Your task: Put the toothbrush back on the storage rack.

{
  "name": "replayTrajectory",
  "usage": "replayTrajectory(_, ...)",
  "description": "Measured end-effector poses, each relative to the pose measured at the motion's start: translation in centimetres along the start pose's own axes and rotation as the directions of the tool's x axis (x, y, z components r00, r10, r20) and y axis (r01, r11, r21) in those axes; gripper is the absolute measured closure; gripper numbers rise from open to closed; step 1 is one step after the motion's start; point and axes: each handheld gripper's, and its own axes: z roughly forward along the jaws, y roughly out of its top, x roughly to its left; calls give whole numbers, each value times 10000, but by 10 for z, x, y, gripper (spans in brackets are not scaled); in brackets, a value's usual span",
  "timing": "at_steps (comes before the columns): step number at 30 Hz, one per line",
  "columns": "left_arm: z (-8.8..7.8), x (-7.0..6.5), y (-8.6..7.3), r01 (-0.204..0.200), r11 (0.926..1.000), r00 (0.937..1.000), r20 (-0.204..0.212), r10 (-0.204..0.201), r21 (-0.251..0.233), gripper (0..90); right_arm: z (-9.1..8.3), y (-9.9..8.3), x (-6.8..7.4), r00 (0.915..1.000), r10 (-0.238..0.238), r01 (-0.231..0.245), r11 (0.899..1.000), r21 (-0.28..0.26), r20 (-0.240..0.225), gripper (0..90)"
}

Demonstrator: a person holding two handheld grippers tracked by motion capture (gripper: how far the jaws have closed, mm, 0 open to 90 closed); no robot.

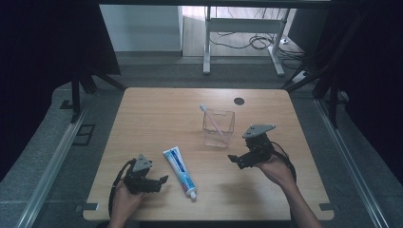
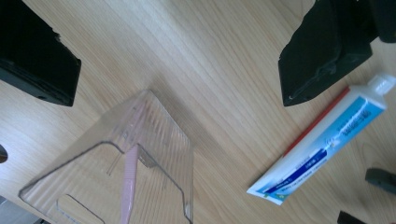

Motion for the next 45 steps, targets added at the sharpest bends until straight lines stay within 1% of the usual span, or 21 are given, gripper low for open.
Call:
replayTrajectory(2, -1, 0, 1, 149, 9998, 9999, -18, -149, -125, 130, -3, -5, 1, 10000, -24, 23, 10000, 30, 27, 0)
replayTrajectory(4, -2, 1, 1, 181, 9998, 9998, -11, -181, -104, 130, -7, -10, 1, 10000, 1, -1, 10000, 10, 43, 0)
replayTrajectory(7, -3, 2, 0, 271, 9996, 9996, -68, -272, -108, 130, -14, -22, 1, 9997, 174, -173, 9998, -78, 142, 0)
replayTrajectory(9, -3, 1, 1, 328, 9993, 9995, 11, -328, -205, 130, -16, -25, 1, 9996, 255, -254, 9996, -88, 95, 0)
replayTrajectory(12, -3, 0, 2, 257, 9992, 9996, 79, -255, -308, 130, -19, -35, 1, 9992, 377, -376, 9993, -74, 144, 0)
replayTrajectory(13, -3, -1, 2, 244, 9992, 9996, 113, -241, -307, 130, -20, -42, 2, 9986, 508, -507, 9987, -23, 157, 0)
replayTrajectory(14, -3, -1, 2, 239, 9993, 9996, 136, -235, -285, 130, -20, -42, 2, 9986, 508, -507, 9987, -23, 157, 0)
replayTrajectory(17, -2, -2, 2, 159, 9997, 9997, 170, -156, -210, 130, -22, -53, 2, 9977, 610, -609, 9981, -34, 303, 0)
replayTrajectory(21, -1, -3, 2, 33, 9998, 9998, 206, -29, -182, 130, -23, -68, 2, 9930, 1094, -1087, 9939, -193, 438, 0)
replayTrajectory(22, -1, -3, 2, -11, 9999, 9998, 215, 14, -169, 130, -23, -72, 2, 9921, 1162, -1153, 9931, -211, 467, 0)
replayTrajectory(23, -1, -4, 2, 49, 9998, 9998, 217, -45, -193, 130, -23, -76, 2, 9911, 1230, -1220, 9923, -229, 516, 0)
replayTrajectory(26, 0, -5, 3, 25, 9999, 9998, 214, -23, -138, 130, -23, -85, 3, 9890, 1356, -1345, 9907, -218, 585, 0)
replayTrajectory(28, 1, -5, 3, -96, 9999, 9997, 218, 97, -56, 130, -21, -92, 5, 9872, 1467, -1455, 9891, -235, 623, 0)
replayTrajectory(30, 2, -6, 3, -112, 9999, 9997, 201, 113, -24, 130, -20, -98, 6, 9857, 1553, -1543, 9878, -211, 657, 0)
replayTrajectory(34, 3, -7, 3, -205, 9998, 9996, 209, 204, 64, 130, -16, -110, 6, 9785, 1937, -1923, 9810, -264, 703, 0)
replayTrajectory(37, 4, -7, 3, -208, 9997, 9996, 195, 206, 106, 131, -14, -116, 6, 9757, 2051, -2040, 9787, -223, 766, 0)
replayTrajectory(40, 5, -8, 3, -251, 9995, 9994, 228, 247, 178, 130, -12, -123, 9, 9760, 2097, -2091, 9778, -157, 585, 0)
replayTrajectory(42, 5, -8, 3, -286, 9994, 9992, 273, 280, 210, 130, -10, -127, 11, 9772, 2025, -2033, 9791, 54, 641, 0)
replayTrajectory(45, 5, -7, 3, -236, 9995, 9992, 319, 229, 217, 130, -8, -131, 13, 9794, 1854, -1882, 9817, 294, 798, 0)
